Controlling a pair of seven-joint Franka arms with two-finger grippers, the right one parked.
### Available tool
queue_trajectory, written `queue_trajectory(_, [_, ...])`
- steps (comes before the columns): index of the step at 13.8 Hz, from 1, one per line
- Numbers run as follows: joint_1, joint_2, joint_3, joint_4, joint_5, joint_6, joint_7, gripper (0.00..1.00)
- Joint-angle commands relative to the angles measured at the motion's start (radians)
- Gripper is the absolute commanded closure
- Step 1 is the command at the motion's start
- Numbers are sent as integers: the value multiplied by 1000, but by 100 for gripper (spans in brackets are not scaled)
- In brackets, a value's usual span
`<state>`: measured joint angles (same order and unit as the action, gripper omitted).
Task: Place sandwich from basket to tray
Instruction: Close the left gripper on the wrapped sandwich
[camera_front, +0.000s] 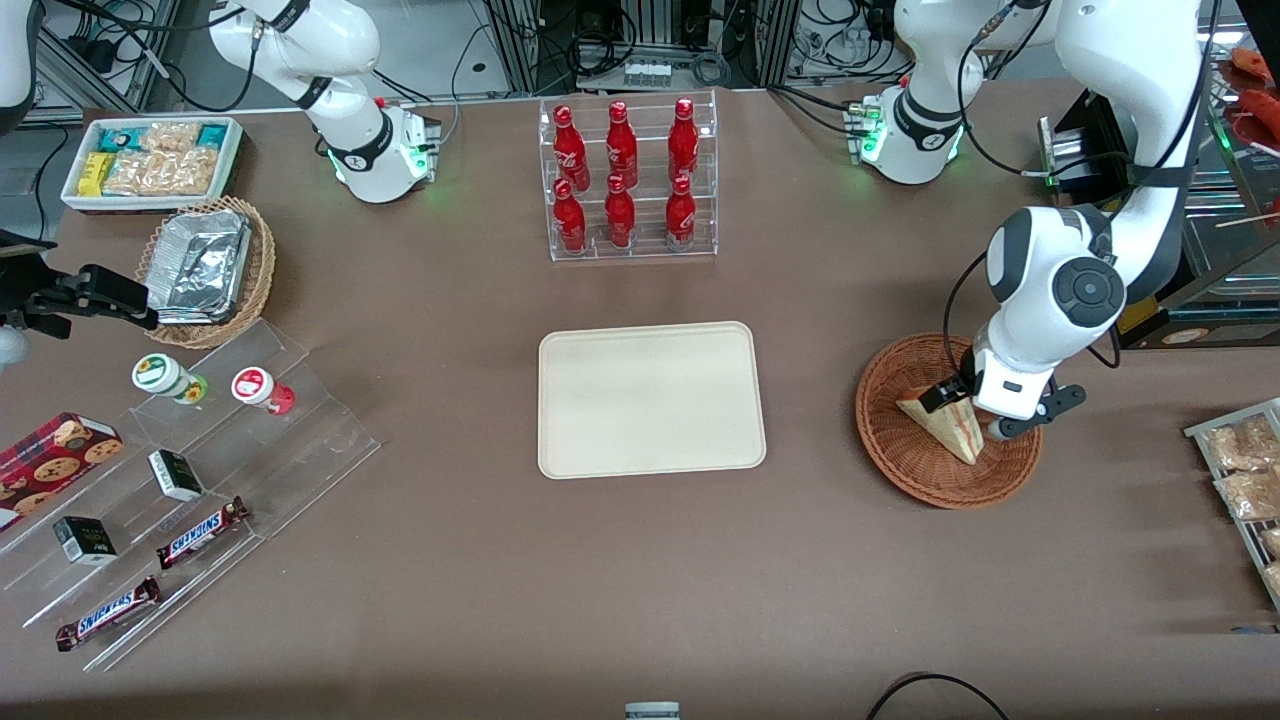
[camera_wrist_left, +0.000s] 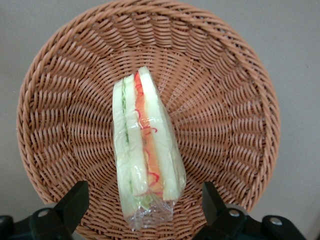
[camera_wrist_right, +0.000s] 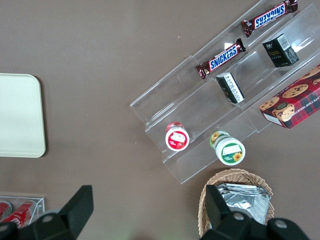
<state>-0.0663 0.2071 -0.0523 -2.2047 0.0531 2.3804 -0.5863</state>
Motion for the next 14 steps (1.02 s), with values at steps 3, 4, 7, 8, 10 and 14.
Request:
queue_trajectory(3, [0,29,6,-6,11,37,-27,50])
queue_trajectory(4, [0,31,8,-3,11,39,-36,80])
queue_trajectory(7, [0,29,8,5,11,33,-46,100])
queue_trajectory(8, [0,23,8,16,11,28,-46,100])
queue_trajectory(10, [-9,2,6,74,11,-51,-55,100])
queue_trajectory(14, [-72,1,-1,371,11,-440,-55,100])
